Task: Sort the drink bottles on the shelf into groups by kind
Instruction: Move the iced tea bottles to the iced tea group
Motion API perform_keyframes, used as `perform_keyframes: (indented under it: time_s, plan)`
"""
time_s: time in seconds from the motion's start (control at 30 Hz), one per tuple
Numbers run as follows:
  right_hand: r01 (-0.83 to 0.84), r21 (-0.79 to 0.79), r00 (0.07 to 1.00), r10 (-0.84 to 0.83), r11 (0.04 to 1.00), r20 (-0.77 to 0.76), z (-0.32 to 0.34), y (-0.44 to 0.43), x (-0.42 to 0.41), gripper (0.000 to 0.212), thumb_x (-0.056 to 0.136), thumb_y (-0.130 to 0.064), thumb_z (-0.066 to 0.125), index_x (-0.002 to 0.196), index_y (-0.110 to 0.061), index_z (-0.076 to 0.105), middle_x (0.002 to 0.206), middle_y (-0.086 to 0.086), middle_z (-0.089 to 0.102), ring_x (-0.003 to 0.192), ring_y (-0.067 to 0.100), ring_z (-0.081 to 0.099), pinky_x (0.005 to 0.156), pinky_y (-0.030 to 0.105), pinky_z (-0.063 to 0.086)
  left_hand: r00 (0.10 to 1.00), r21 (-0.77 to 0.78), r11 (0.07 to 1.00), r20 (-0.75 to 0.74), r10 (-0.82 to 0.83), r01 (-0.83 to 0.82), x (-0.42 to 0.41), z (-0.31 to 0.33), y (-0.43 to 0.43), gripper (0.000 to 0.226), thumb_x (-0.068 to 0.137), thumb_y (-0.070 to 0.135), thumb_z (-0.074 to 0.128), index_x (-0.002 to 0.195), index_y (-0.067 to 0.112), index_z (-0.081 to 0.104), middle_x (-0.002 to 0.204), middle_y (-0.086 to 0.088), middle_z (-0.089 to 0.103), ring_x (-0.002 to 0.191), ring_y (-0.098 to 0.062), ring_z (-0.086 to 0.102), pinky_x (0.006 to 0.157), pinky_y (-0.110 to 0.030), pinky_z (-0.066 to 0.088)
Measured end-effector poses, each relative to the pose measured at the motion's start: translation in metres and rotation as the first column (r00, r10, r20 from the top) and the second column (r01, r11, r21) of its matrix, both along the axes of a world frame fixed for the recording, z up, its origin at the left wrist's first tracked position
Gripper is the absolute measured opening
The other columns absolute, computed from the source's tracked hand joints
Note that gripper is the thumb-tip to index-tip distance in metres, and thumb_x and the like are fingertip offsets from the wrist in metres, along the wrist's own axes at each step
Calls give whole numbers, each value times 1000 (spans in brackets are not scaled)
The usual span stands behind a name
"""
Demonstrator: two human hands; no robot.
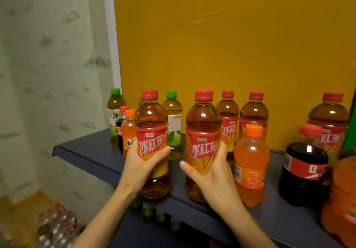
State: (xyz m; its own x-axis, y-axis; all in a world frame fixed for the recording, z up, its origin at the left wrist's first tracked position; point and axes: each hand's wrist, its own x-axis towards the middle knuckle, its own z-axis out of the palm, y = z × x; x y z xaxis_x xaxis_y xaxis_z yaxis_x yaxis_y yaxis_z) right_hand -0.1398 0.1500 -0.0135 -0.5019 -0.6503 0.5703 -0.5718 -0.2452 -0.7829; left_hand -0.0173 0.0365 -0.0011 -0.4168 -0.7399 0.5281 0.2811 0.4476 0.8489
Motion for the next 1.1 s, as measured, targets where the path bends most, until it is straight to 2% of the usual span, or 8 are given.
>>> perform_keyframes:
  time_s: [0.17,0.3,0.53,0.63,0.73,0.83,1.0,1.1]
  plan:
    - [166,-16,986,-166,986,16,-4,-19,2,92,71,-35,74,136,-36,9,125,-20,39,111,-8,43,80,0,36,990,19,990,32,-140,140,-8,2,-25,52,57,27,81,102,31,56,91,9,70,84,0,66,66,-10,51]
    - [317,23,948,-318,948,15,-13,-30,-1,92,74,-35,72,140,-21,8,139,-2,39,124,12,43,96,22,40,967,26,970,78,-243,242,-16,-6,-39,51,58,32,82,102,32,56,90,14,71,87,0,66,69,-11,51]
    - [563,-9,827,-563,827,-2,-16,-43,-7,80,78,-34,69,138,-14,19,137,5,40,126,15,40,104,31,38,926,5,929,77,-369,370,-41,-15,-37,60,57,36,78,111,33,51,103,12,66,94,1,64,72,-10,50]
    - [591,6,807,-591,807,29,-17,-46,-6,85,77,-47,62,142,-17,16,140,4,39,130,16,38,108,38,37,923,-32,925,87,-375,379,-53,-18,-38,74,56,51,80,121,33,47,116,8,62,104,-3,61,83,-19,51]
    - [612,8,789,-612,791,61,-17,-47,-4,91,71,-62,50,143,-28,6,145,3,33,133,16,35,109,43,36,940,-76,940,99,-325,333,-64,-15,-32,63,64,39,80,113,36,40,108,17,56,96,5,58,72,-4,46]
    - [604,23,794,-605,796,62,-16,-47,-3,85,83,-46,55,144,-27,-1,147,3,29,133,15,33,110,39,34,950,-113,949,138,-279,295,-71,-14,-28,67,67,35,77,116,28,31,108,13,52,97,3,54,71,-5,47]
    - [614,20,786,-614,789,72,-15,-47,-3,76,87,-35,56,143,-26,6,144,2,33,131,14,35,110,40,33,956,-249,933,197,-215,261,-69,-25,-32,68,69,54,58,122,23,31,122,2,44,115,-9,46,97,-28,42]
    - [617,41,784,-618,786,55,-15,-49,-3,75,88,-37,54,144,-21,7,145,3,32,131,14,34,111,39,32,947,-298,912,236,-217,283,-66,-27,-34,75,73,54,53,133,16,29,125,1,41,118,-9,42,97,-25,38]
